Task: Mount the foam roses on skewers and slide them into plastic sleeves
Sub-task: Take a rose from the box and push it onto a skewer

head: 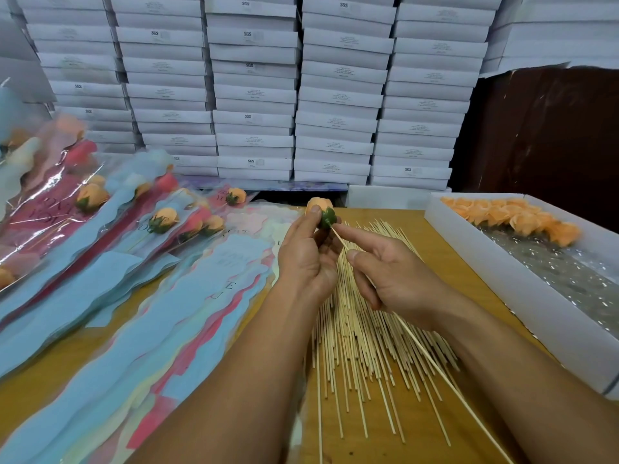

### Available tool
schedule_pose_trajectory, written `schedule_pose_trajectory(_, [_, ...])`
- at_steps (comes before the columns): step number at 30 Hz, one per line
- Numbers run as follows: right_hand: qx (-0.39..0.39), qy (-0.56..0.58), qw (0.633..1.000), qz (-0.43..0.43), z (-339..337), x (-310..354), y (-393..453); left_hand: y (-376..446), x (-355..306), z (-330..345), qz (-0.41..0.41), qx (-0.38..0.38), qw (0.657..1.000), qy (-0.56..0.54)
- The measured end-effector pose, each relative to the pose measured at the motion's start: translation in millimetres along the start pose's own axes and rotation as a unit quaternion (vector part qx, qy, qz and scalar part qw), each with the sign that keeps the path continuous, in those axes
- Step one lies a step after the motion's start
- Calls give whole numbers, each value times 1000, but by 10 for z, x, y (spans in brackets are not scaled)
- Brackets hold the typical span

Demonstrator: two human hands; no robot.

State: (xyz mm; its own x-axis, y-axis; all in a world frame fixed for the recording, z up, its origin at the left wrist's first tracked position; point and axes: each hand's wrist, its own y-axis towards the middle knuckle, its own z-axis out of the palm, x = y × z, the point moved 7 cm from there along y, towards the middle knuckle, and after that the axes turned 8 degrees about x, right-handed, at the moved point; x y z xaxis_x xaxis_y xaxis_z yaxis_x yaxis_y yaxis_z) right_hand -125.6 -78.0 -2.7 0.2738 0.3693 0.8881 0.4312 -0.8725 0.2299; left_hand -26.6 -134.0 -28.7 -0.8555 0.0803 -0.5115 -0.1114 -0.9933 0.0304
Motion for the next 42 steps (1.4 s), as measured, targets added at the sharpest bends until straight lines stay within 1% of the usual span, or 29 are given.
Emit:
schedule_pose_trajectory(5, [-9, 1, 1000, 4, -15, -30, 2, 1, -34, -4, 28, -7, 999, 27])
schedule_pose_trajectory(9, [-25, -13, 999, 17, -38, -71, 14, 0, -74, 3, 70, -23, 992, 103])
schedule_pose_trajectory(13, [-35, -19, 999, 25, -50, -92, 12, -5, -74, 20, 89, -24, 984, 151])
schedule_pose_trajectory(20, [-36, -53, 997, 44, -24, -134, 34, -3, -34, -2, 83, -38, 984, 155])
schedule_pose_trajectory(25, [-33, -44, 998, 43, -40, -152, 38, -47, -15, -28, 81, -50, 982, 164])
schedule_pose_trajectory(27, [-40, -21, 998, 47, -63, -163, 38, -75, 21, -19, 68, -54, 978, 188])
schedule_pose_trajectory(29, [-61, -7, 996, 58, -114, -187, 29, -79, 68, -21, 30, -68, 965, 250])
schedule_pose_trajectory(31, [-84, -11, 994, 71, -185, -225, 22, -77, 71, -31, -20, -95, 939, 329])
schedule_pose_trajectory(32, [-94, -12, 993, 77, -216, -245, 21, -85, 61, -9, -38, -97, 926, 364])
schedule_pose_trajectory(34, [-109, -5, 990, 86, -270, -286, 21, -99, 35, 97, -58, -75, 897, 431])
schedule_pose_trajectory(36, [-117, -2, 989, 92, -300, -317, 18, -76, -39, 241, -56, -42, 865, 497])
schedule_pose_trajectory(37, [-119, -5, 988, 96, -305, -333, 15, -59, -104, 310, -50, -22, 843, 535])
schedule_pose_trajectory(38, [-119, -8, 988, 99, -308, -343, 15, -24, -195, 362, -42, -2, 812, 582])
schedule_pose_trajectory(39, [-119, -10, 988, 102, -313, -351, 13, 26, -308, 386, -29, 16, 771, 636])
schedule_pose_trajectory(40, [-119, -11, 987, 104, -319, -356, 11, 83, -436, 377, -18, 27, 719, 694])
schedule_pose_trajectory(41, [-119, -12, 987, 105, -327, -359, 9, 140, -585, 324, -5, 26, 653, 757])
schedule_pose_trajectory(42, [-119, -13, 987, 106, -335, -360, 7, 193, -740, 247, 12, 16, 579, 815])
